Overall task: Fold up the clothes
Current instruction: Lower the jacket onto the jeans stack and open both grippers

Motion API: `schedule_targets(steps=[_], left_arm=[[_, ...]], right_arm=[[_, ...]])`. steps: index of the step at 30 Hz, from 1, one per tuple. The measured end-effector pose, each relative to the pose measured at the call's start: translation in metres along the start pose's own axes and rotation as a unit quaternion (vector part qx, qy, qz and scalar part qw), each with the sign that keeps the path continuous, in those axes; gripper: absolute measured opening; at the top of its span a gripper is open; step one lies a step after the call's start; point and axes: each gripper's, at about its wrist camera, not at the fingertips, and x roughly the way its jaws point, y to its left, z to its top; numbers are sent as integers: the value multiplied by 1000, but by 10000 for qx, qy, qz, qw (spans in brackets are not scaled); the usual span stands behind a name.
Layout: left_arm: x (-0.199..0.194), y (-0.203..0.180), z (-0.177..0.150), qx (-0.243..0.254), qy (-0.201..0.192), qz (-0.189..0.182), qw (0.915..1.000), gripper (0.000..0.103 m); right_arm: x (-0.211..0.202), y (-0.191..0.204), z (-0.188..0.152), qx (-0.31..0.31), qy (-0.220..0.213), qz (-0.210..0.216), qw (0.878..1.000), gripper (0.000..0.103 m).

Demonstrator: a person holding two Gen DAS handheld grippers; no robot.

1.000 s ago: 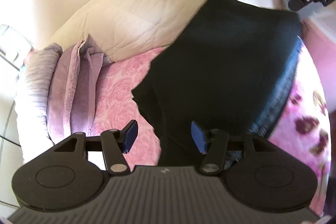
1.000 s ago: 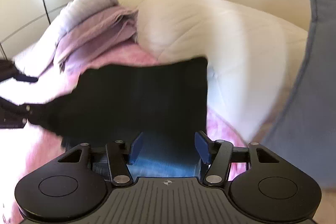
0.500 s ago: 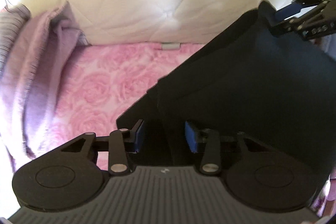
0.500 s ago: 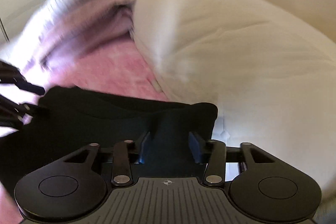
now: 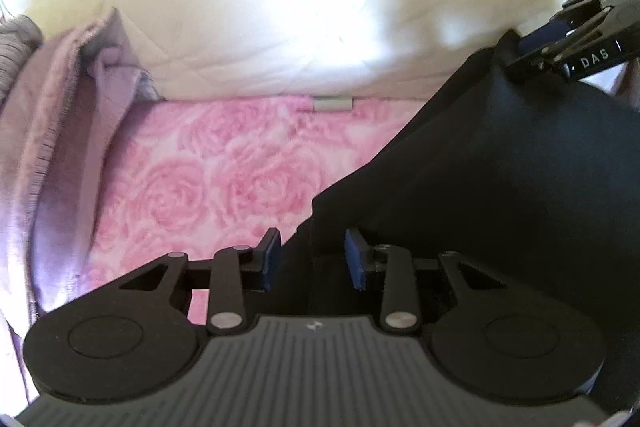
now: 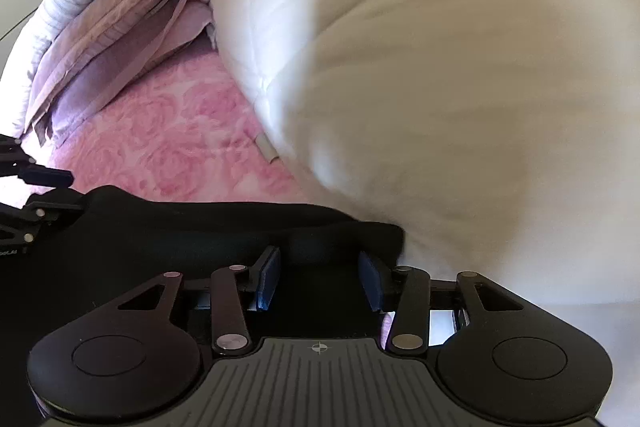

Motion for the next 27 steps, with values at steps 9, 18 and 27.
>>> schedule_targets(steps=[9, 18, 27], left_arm=[[-94, -45, -84, 38, -76, -345, 9994, 31], [-95, -62, -96, 13, -39, -65, 10000, 33], [-101, -85, -107, 15, 191, 121, 9997, 35]], right_arm=[[-106, 70, -59, -247, -404, 91, 9988, 45], [-113, 87, -100, 228, -148, -121, 9996, 52], [-140, 96, -135, 187, -225, -271, 9992, 65]])
